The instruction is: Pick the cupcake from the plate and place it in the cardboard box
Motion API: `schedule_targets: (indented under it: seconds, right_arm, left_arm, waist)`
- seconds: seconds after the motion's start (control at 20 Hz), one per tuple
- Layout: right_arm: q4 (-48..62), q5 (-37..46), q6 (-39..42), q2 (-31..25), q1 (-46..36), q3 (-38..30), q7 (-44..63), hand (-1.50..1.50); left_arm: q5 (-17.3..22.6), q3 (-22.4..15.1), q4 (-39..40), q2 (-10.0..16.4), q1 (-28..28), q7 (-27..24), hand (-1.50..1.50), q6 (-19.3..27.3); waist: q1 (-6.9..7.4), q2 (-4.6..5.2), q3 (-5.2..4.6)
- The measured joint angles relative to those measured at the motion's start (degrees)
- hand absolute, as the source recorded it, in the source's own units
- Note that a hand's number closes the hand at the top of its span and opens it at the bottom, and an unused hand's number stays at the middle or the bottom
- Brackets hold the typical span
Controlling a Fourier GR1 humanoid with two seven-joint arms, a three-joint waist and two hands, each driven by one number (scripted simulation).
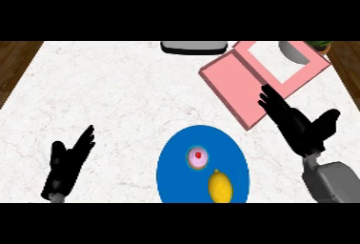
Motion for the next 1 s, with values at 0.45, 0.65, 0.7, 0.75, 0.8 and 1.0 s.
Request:
schedule_targets:
  seconds: [0.45,0.65,0.7,0.75,0.8,1.0]
  right_arm:
    - [-11.90,15.18,-25.72,0.45,2.99,-3.16,0.59,-1.50]
    - [-19.64,25.72,-37.86,4.11,6.64,0.17,-4.32,-1.50]
    - [-21.89,28.81,-40.04,4.36,7.80,1.80,-4.62,-1.50]
    - [-23.87,32.15,-42.11,4.67,9.24,3.83,-4.69,-1.50]
    - [-26.00,35.48,-43.47,4.77,10.29,6.26,-3.68,-1.50]
    - [-29.79,47.12,-43.18,1.64,14.89,13.28,5.14,-1.50]
  left_arm:
    - [5.65,9.12,-6.76,1.92,-1.95,-2.44,0.00,-0.37]
    - [7.85,11.05,-9.00,2.10,-2.19,-2.16,0.00,-1.07]
    - [8.20,11.33,-9.79,2.24,-1.85,-2.13,0.00,-1.29]
    - [8.46,11.68,-10.31,2.63,-1.80,-1.85,0.00,-1.55]
    - [8.73,12.01,-10.42,2.78,-1.58,-1.98,0.00,-1.92]
    - [9.70,12.93,-11.73,3.40,-0.84,-1.66,0.00,-2.89]
  waist:
    - [-2.53,-0.77,1.27]
    - [-2.63,-0.53,1.51]
    - [-2.43,-0.44,1.54]
    - [-2.32,-0.33,1.55]
    - [-2.21,-0.24,1.54]
    - [-1.81,0.06,1.38]
